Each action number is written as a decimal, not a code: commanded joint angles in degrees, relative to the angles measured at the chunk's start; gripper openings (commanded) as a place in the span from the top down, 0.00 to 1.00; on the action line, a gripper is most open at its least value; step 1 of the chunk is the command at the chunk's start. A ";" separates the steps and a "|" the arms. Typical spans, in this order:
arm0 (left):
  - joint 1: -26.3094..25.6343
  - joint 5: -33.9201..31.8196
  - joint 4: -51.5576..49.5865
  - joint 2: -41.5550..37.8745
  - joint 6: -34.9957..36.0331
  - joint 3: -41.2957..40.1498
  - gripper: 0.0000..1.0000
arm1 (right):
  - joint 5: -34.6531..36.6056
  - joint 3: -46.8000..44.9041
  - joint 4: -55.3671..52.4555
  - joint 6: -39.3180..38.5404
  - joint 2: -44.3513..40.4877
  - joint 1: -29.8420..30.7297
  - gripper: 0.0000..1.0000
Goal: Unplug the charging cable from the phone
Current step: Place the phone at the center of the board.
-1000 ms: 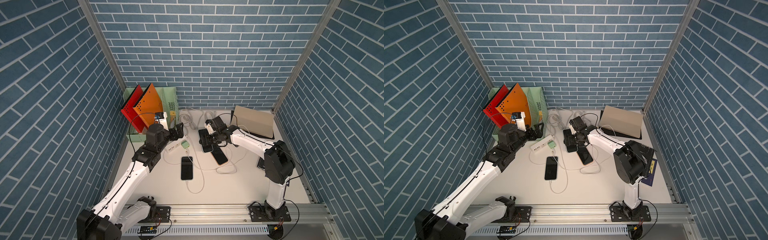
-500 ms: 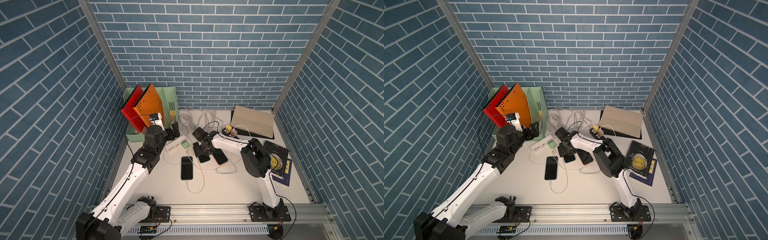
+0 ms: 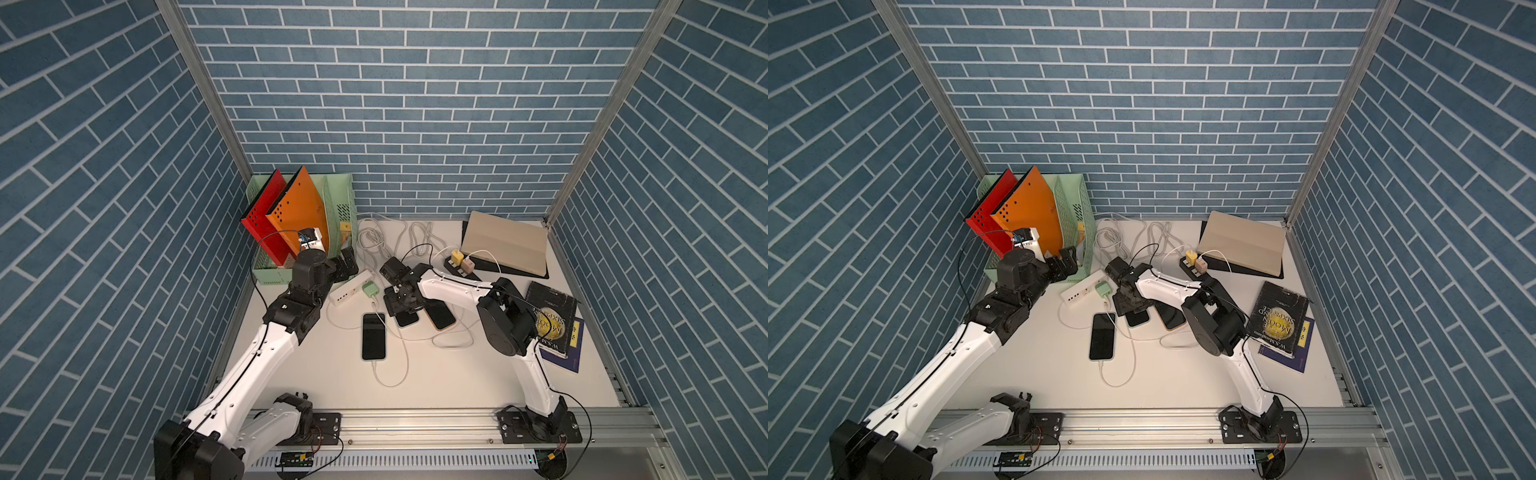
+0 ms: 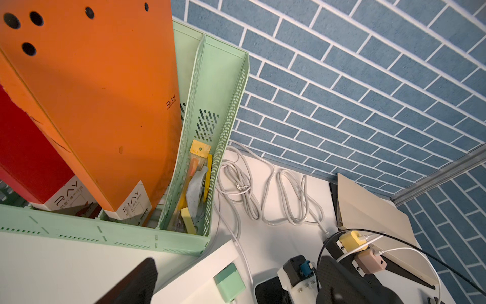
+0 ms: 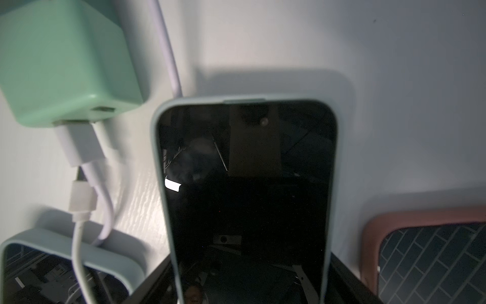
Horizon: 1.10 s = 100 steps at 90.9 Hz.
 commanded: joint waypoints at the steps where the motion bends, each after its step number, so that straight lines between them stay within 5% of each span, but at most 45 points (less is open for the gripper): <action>1: 0.35 -0.44 -4.30 0.06 -2.33 1.97 0.00 | -0.96 0.55 0.97 1.19 -3.69 -0.28 0.21; 15: 0.28 0.94 -9.40 -0.25 -5.18 2.05 0.00 | -3.60 -1.34 3.21 1.31 -7.39 -1.41 0.01; 37: -2.34 -0.80 -19.55 0.19 -9.32 1.26 0.00 | -3.96 -4.72 6.23 1.41 -12.14 -3.43 0.00; 62: -15.09 -4.71 -26.69 3.73 -17.39 -1.37 0.00 | -4.22 -8.38 9.63 1.44 -16.26 -7.29 0.01; 100: -24.63 -2.98 -26.61 9.10 -23.44 -10.35 0.00 | -4.71 -11.98 12.39 1.06 -18.41 -10.75 0.01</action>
